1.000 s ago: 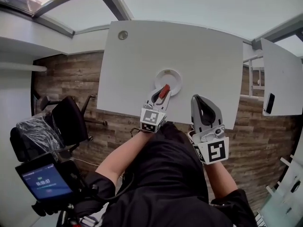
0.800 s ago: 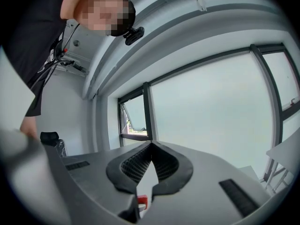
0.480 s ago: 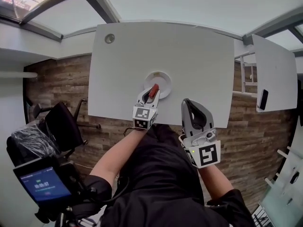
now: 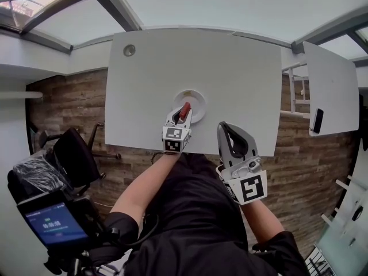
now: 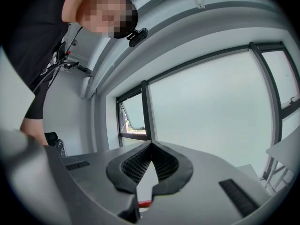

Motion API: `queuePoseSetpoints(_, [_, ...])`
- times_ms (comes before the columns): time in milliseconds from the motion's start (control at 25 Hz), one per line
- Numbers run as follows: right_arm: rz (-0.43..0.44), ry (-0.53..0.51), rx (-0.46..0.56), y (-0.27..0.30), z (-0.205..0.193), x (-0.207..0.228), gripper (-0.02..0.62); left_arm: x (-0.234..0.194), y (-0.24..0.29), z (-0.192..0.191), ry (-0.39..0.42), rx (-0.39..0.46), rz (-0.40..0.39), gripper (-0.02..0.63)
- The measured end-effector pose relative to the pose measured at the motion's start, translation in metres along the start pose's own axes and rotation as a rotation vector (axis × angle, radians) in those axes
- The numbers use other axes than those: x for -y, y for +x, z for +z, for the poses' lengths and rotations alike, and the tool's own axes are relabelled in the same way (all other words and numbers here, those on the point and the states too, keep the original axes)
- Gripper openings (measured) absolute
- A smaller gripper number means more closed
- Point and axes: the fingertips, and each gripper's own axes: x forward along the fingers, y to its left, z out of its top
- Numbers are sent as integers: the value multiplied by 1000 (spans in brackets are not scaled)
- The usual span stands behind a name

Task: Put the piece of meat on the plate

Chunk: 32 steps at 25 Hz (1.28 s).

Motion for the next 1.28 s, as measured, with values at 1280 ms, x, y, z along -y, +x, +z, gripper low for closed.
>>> queuePoseSetpoints(1280, [-80, 5, -44, -25, -17, 16, 6, 6, 38, -26, -47, -105, -65, 91])
